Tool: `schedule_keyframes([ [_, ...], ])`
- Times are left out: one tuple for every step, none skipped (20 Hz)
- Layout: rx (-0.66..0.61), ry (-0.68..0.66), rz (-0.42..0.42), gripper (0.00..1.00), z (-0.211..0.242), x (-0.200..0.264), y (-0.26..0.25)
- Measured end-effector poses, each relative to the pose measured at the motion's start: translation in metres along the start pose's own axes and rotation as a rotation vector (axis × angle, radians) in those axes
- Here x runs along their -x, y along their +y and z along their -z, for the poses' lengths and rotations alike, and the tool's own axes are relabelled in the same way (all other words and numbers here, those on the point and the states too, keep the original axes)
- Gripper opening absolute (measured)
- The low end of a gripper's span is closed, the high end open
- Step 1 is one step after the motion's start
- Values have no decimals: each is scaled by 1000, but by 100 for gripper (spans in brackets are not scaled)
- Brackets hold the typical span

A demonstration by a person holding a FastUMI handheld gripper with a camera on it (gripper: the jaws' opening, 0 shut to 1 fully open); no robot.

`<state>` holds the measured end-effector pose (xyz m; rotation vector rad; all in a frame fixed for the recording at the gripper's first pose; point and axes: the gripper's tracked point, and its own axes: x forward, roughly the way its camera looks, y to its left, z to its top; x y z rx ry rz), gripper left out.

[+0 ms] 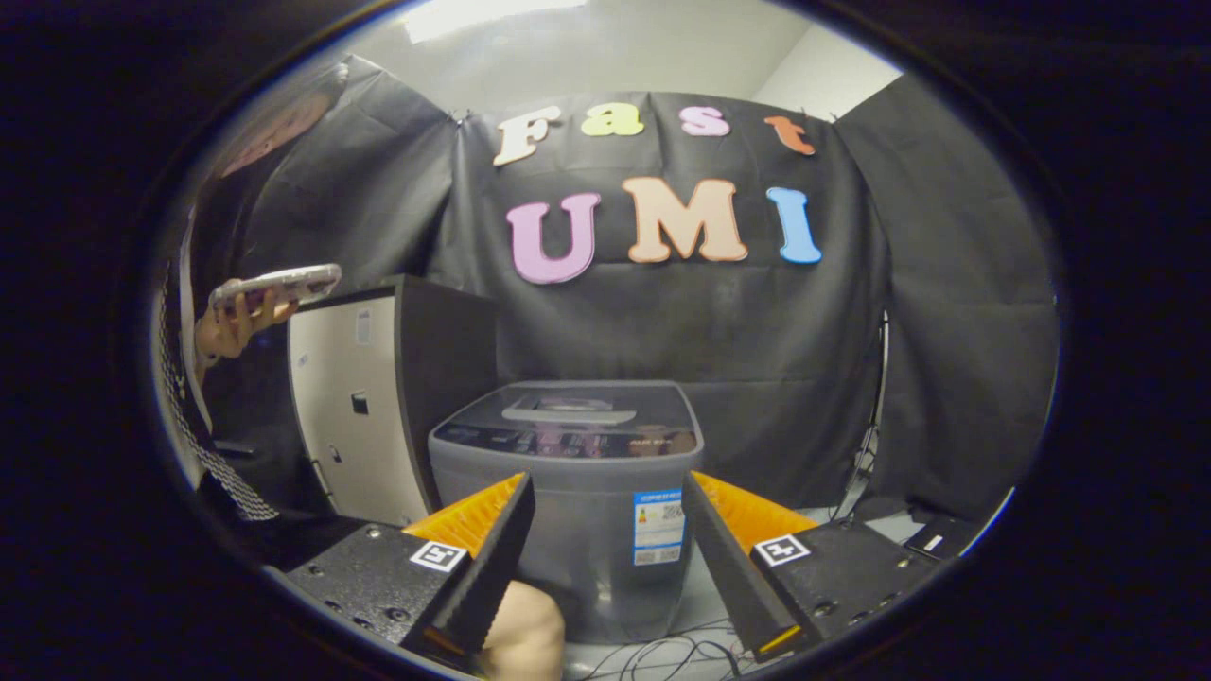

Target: Put the clothes into the washing machine and then close the washing machine lid.

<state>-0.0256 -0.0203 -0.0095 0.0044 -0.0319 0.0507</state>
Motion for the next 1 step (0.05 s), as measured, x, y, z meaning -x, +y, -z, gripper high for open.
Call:
schedule_keyframes([
  [-6,2,4,94,-1,0,-2],
])
